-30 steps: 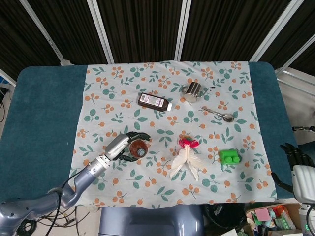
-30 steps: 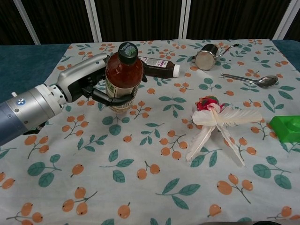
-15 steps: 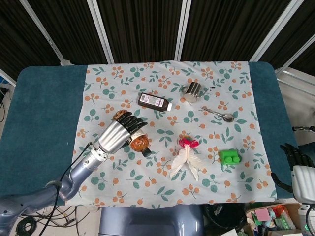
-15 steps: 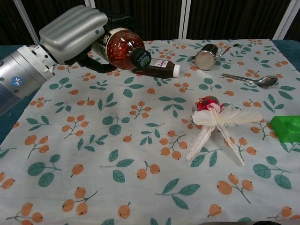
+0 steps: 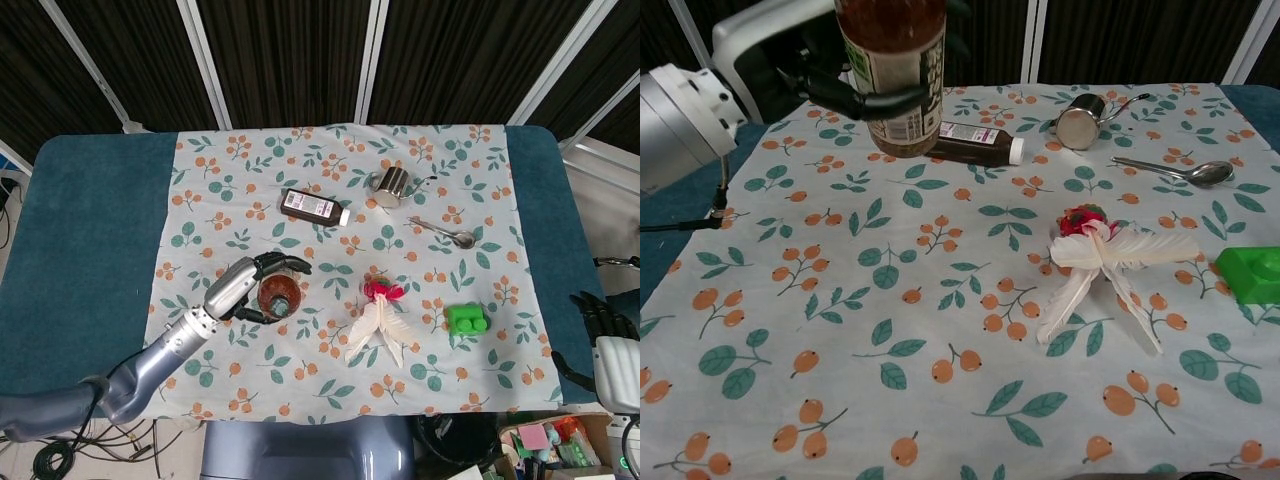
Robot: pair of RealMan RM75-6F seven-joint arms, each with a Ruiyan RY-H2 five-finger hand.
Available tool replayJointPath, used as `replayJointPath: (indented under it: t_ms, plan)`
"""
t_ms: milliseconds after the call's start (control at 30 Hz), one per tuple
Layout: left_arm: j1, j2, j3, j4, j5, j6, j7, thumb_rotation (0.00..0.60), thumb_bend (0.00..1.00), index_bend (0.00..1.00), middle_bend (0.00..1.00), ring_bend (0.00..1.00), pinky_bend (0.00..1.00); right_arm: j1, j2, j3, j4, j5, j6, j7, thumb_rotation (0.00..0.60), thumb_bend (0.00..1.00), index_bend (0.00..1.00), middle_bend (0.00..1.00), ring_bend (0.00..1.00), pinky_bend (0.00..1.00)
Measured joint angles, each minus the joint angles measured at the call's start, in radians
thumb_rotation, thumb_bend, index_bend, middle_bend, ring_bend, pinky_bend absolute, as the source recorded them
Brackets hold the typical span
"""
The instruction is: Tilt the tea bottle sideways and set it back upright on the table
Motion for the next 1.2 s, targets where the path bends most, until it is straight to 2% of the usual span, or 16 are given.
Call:
replayJointPath:
  t_ms: [200,300,433,567,667,767,867,1000,1200]
  plan:
    - [-0.040,0.133,0.055,-0.074,0.108,0.020,-0.696,0.600,0.53,0.24,0.30,0.26,0.34,-0.001,-0.001,-0.001,-0.001,-0.001,0.002,-0.003,0.600,0.17,0.15,0.10,0.13,0.19]
    - [-0.052,0.177,0.075,-0.083,0.147,0.040,-0.940,0.600,0.53,0.26,0.30,0.26,0.34,-0.002,-0.001,-0.001,-0.001,-0.001,0.004,-0.004,0.600,0.17,0.15,0.10,0.13,0.19]
    - [-0.052,0.200,0.085,-0.088,0.157,0.052,-1.107,0.600,0.53,0.26,0.30,0.26,0.34,-0.002,-0.001,0.000,-0.001,0.001,0.002,-0.003,0.600,0.17,0.15,0.10,0.13,0.19]
    - [-0.040,0.203,0.084,-0.091,0.145,0.050,-1.105,0.600,0.53,0.26,0.30,0.26,0.34,-0.001,-0.001,0.000,-0.002,0.002,0.000,-0.004,0.600,0.17,0.15,0.10,0.13,0.19]
    - [-0.026,0.195,0.081,-0.091,0.127,0.042,-0.988,0.600,0.53,0.26,0.30,0.26,0.34,-0.002,0.000,0.000,-0.005,0.004,-0.001,-0.002,0.600,0.17,0.15,0.10,0.13,0.19]
    - [-0.010,0.178,0.078,-0.089,0.102,0.029,-0.772,0.600,0.53,0.26,0.30,0.26,0.34,-0.002,-0.001,0.001,-0.005,0.003,0.002,-0.004,0.600,0.17,0.15,0.10,0.13,0.19]
    - [0.007,0.153,0.076,-0.080,0.074,0.012,-0.463,0.600,0.53,0.26,0.30,0.26,0.34,-0.002,0.000,0.001,-0.004,0.005,0.000,-0.003,0.600,0.17,0.15,0.10,0.13,0.19]
    - [0.031,0.109,0.073,-0.046,0.038,-0.013,0.022,0.600,0.53,0.26,0.30,0.26,0.34,-0.002,0.000,0.002,-0.003,0.007,-0.001,-0.001,0.600,0.17,0.15,0.10,0.13,0.19]
    - [0.061,0.034,0.064,0.033,-0.001,-0.037,0.610,0.600,0.53,0.24,0.30,0.26,0.34,-0.002,0.000,0.001,-0.002,0.004,0.000,-0.001,0.600,0.17,0.15,0.10,0.13,0.19]
